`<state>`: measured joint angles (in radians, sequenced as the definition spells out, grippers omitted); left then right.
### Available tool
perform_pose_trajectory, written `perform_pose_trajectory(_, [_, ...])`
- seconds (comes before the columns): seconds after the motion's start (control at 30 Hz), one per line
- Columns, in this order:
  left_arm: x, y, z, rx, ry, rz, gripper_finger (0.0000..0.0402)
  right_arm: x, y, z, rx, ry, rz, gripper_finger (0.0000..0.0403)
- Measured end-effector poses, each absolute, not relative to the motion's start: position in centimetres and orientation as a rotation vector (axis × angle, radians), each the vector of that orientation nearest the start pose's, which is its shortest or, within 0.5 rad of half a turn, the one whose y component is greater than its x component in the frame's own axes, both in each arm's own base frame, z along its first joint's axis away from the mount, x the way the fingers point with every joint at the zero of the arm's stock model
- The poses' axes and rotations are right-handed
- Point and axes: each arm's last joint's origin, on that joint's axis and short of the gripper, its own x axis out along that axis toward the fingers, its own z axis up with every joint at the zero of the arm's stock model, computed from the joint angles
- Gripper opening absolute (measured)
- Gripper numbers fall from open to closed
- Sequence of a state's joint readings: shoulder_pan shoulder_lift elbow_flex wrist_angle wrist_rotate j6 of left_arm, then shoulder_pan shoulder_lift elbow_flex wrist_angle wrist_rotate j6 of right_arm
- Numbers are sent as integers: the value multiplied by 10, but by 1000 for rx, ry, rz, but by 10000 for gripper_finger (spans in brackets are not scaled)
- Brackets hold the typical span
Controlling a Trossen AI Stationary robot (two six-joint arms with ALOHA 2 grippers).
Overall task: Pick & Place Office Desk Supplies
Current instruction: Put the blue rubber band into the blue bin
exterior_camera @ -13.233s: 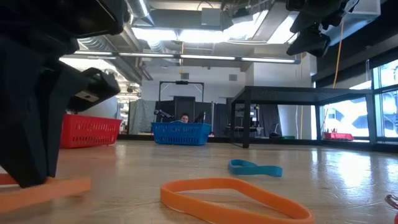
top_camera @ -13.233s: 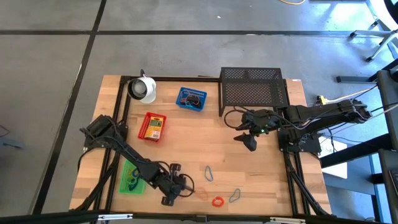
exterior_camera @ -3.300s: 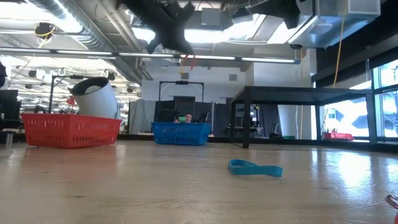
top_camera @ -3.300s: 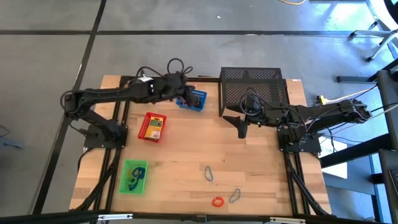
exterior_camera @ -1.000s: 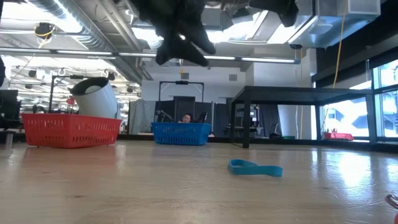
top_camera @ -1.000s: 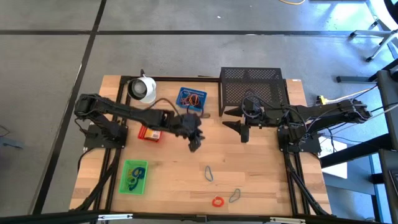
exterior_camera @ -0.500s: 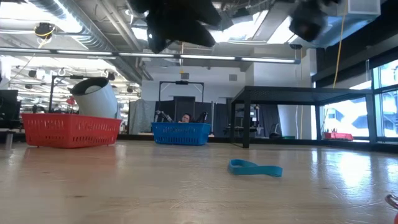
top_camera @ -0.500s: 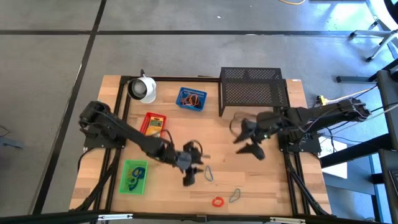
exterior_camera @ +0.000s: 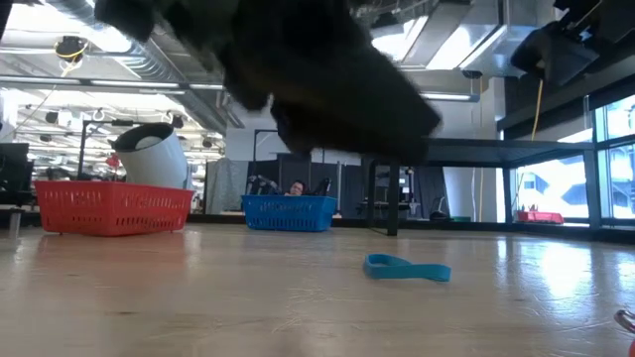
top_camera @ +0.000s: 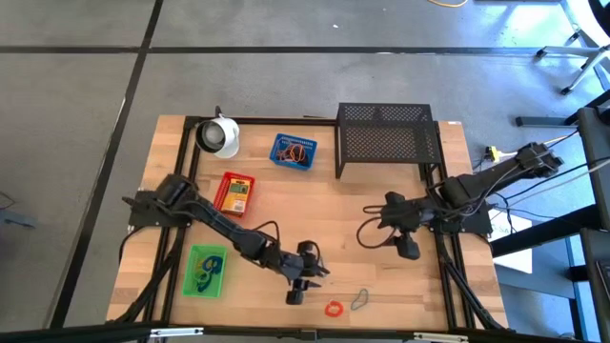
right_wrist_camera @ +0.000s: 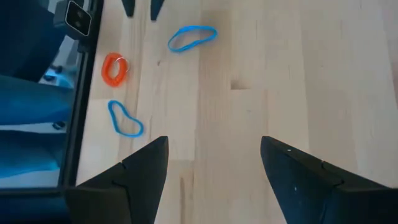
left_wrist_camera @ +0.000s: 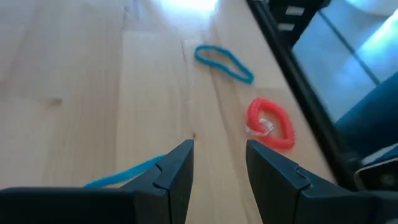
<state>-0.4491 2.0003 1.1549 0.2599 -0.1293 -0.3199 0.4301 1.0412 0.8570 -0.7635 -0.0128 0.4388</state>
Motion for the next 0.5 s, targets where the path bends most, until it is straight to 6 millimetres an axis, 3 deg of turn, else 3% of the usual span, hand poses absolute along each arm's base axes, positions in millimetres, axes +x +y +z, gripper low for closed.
perform_pose_trajectory(0.27, [385, -166, 106, 67, 674, -193, 141, 175, 86, 267, 247, 994, 133, 259])
perform_pose_trajectory(0.5, [390, -157, 99, 61, 701, -238, 136, 174, 88, 267, 250, 994, 133, 259])
